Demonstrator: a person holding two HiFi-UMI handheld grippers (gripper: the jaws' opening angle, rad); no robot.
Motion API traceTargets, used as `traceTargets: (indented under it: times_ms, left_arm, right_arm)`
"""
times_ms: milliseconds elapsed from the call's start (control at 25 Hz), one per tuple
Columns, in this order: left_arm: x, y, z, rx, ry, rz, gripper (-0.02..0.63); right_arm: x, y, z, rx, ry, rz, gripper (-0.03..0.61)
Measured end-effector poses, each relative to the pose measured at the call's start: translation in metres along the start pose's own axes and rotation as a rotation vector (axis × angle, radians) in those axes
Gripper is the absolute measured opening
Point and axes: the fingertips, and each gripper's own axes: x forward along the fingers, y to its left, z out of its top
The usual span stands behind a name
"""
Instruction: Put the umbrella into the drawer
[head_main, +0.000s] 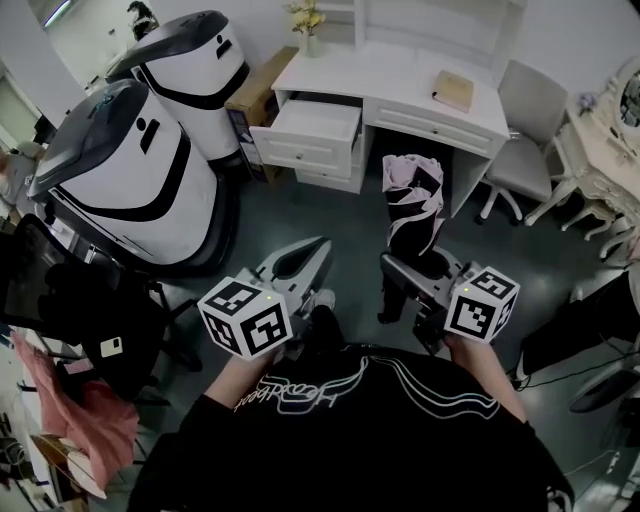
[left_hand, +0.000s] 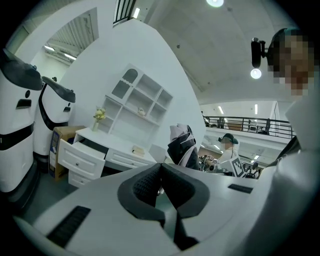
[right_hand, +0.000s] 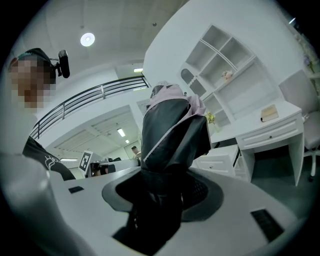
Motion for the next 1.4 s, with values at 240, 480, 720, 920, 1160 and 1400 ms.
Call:
traceTargets:
  times_ms: [240,480,720,920,1160,1400]
  left_arm:
    - [0.048,0.101,0.043,-0.046,0.017,0.012,0.020]
    - [0.106,0.228,0.084,-0.122,0.071,0.024,0.020]
    - [0.158,0.323,0.115,-0.149,0.107,0.003,0.020]
    - [0.187,0.372,0.123,-0.170,0.149,-0.027,0.020]
    - [0.211,0.408,0.127,-0.189,0.148,-0.019,0.020]
    - [0.265,0.449,0.138,-0.197,0.162,0.029,0.020]
  right_arm:
    - [0.087,-0.061,0.036,0.033,0.025,-0.013,0.222]
    - [0.195,-0.143,0.069,0.115,0.067,-0.061,0.222]
    - [0.280,-0.210,0.104,0.136,0.088,-0.106,0.222]
    - [0.328,-0.244,0.116,0.152,0.113,-0.130,0.222]
    - [0.358,-0.277,0.126,0.142,0.129,-0.139,0.222]
    - [0.391,-0.344,0.147,0.181,0.150,-0.115,0.222]
